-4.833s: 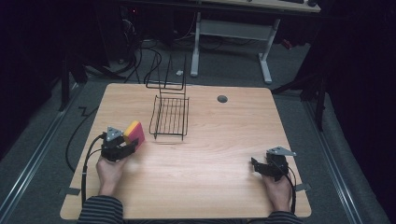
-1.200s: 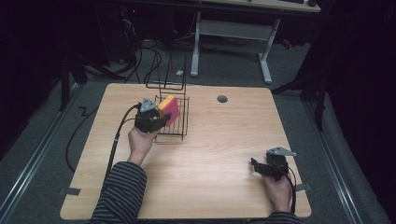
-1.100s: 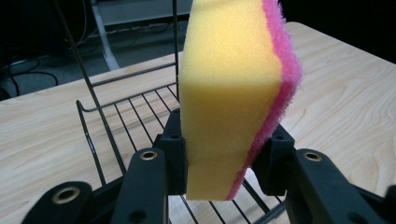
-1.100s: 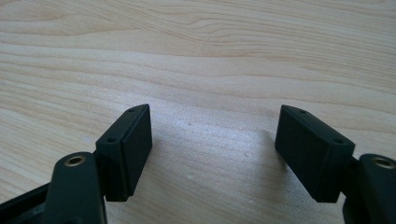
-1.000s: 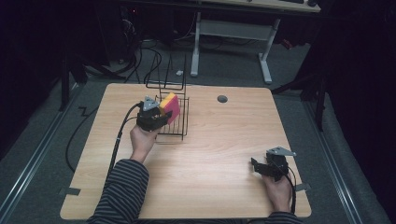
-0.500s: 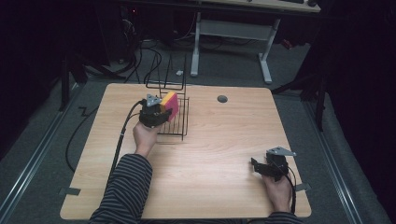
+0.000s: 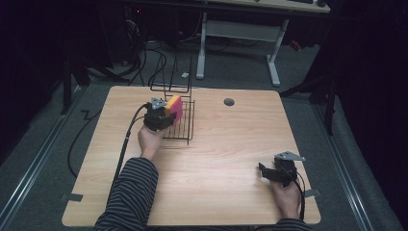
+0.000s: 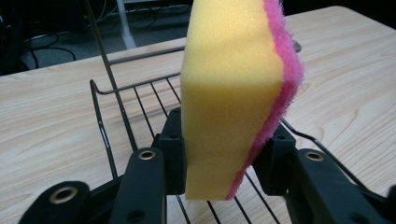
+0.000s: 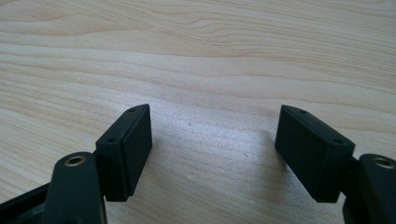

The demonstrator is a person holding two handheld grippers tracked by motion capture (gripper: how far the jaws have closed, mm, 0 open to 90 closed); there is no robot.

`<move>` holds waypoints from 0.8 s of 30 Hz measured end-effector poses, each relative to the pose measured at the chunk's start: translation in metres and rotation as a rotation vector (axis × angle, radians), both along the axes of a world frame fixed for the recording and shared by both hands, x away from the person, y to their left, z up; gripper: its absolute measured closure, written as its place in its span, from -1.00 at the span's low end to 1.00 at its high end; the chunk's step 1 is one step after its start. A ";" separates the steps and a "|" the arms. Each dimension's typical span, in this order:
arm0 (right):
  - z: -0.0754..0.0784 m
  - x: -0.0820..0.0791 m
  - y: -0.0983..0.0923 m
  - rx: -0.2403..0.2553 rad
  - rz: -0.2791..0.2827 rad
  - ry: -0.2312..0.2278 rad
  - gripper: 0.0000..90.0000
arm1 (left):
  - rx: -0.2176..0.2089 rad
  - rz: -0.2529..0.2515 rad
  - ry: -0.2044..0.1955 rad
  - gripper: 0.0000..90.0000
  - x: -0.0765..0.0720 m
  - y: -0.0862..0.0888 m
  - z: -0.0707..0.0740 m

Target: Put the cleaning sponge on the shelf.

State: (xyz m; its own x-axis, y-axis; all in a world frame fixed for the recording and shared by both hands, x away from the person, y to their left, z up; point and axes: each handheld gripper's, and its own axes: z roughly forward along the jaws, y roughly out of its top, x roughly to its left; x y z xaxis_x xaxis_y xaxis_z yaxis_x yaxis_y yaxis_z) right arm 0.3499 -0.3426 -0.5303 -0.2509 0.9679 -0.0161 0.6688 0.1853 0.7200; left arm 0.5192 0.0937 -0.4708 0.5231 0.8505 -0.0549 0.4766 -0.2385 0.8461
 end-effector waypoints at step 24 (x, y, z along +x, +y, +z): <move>0.000 0.000 0.000 0.000 0.000 0.000 -0.39 | -0.011 0.006 0.034 -0.22 -0.001 0.002 0.002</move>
State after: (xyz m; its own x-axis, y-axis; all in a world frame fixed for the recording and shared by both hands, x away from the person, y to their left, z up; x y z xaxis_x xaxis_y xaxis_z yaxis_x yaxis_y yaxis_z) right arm 0.3498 -0.3426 -0.5303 -0.2509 0.9679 -0.0162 0.6688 0.1854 0.7199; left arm 0.5181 0.0960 -0.4685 0.5153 0.8531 -0.0822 0.5068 -0.2260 0.8319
